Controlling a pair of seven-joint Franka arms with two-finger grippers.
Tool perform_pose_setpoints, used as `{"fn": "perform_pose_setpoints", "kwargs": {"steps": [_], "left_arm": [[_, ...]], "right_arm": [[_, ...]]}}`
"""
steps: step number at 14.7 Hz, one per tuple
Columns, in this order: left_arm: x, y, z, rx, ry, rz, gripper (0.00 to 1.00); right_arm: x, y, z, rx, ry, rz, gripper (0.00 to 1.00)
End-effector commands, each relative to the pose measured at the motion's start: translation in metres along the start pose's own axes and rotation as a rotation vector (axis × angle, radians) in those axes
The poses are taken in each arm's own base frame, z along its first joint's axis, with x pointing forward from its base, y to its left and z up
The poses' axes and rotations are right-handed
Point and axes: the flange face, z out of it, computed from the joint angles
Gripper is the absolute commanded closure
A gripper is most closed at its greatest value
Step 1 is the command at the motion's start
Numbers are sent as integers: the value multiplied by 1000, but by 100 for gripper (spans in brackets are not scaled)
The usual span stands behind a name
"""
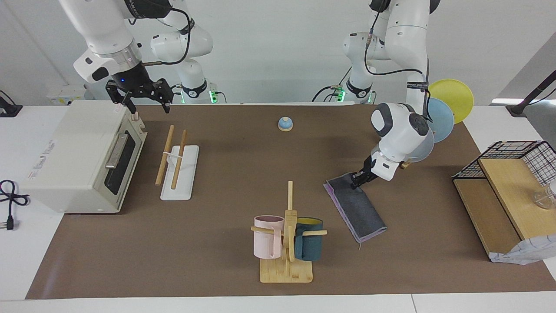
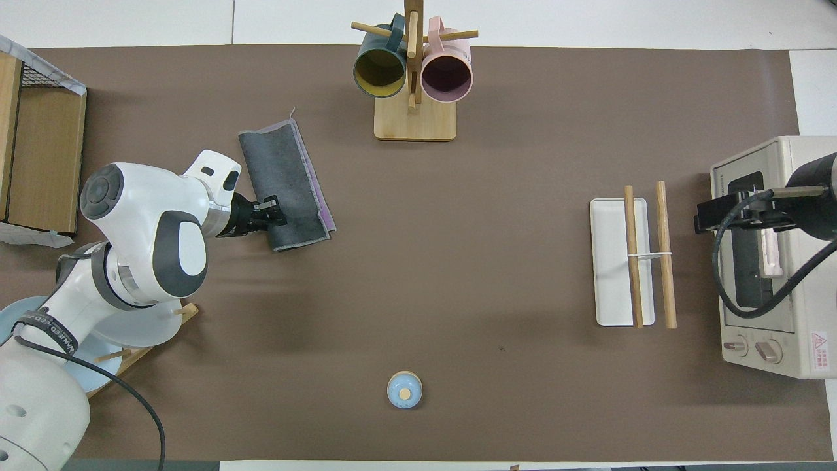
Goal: Fold towel and hang on rack
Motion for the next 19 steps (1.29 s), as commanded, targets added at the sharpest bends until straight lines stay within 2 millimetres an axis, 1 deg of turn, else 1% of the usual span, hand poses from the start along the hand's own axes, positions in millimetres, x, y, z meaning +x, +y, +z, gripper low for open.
{"fn": "perform_pose_setpoints", "kwargs": {"steps": [1, 2, 3, 4, 6, 7, 8, 9, 10, 11, 12, 13, 14, 15, 16, 17, 18, 19], "left_arm": [[-3, -3, -1, -15, -4, -19, 100], [-1, -1, -7, -19, -14, -27, 100], [3, 4, -18, -31, -25, -50, 100], [9, 11, -34, -44, -39, -91, 100], [21, 32, -72, -55, -78, -183, 100], [23, 44, -89, -50, -87, -255, 100], [23, 58, -106, -29, -75, -311, 100], [21, 70, -119, -2, -70, -377, 100], [15, 87, -130, 13, -77, -435, 100], [6, 108, -145, 8, -76, -492, 100], [-1, 119, -155, 4, -74, -569, 100], [-14, 132, -170, -7, -64, -660, 100], [-30, 150, -183, -22, -56, -743, 100], [-43, 161, -196, -35, -46, -815, 100], [-57, 173, -206, -45, -44, -867, 100], [-68, 181, -215, -55, -49, -945, 100], [-78, 190, -219, -62, -52, -1009, 100], [-91, 203, -221, -70, -58, -1063, 100]], "right_arm": [[-7, 1, 1, 21, 16, 17, 0], [-7, 1, 1, 21, 16, 19, 0], [-7, 1, 1, 21, 16, 19, 0], [-7, 1, 0, 21, 18, 19, 0], [-7, 0, 0, 24, 19, 35, 0], [-6, -3, -1, 64, 27, 66, 0], [-5, -3, 3, 122, 24, 121, 0], [-6, -7, 7, 176, 20, 184, 0], [-7, -10, 12, 210, 16, 244, 0], [-6, -18, 16, 243, 15, 305, 0], [-4, -29, 19, 297, 11, 380, 0], [-2, -44, 23, 342, 4, 449, 0], [0, -59, 25, 396, 1, 547, 0], [3, -75, 26, 460, -12, 640, 0], [4, -93, 26, 535, -41, 751, 0], [7, -106, 26, 610, -74, 884, 0], [7, -121, 27, 678, -110, 1001, 0], [6, -129, 28, 725, -138, 1085, 0]]}}
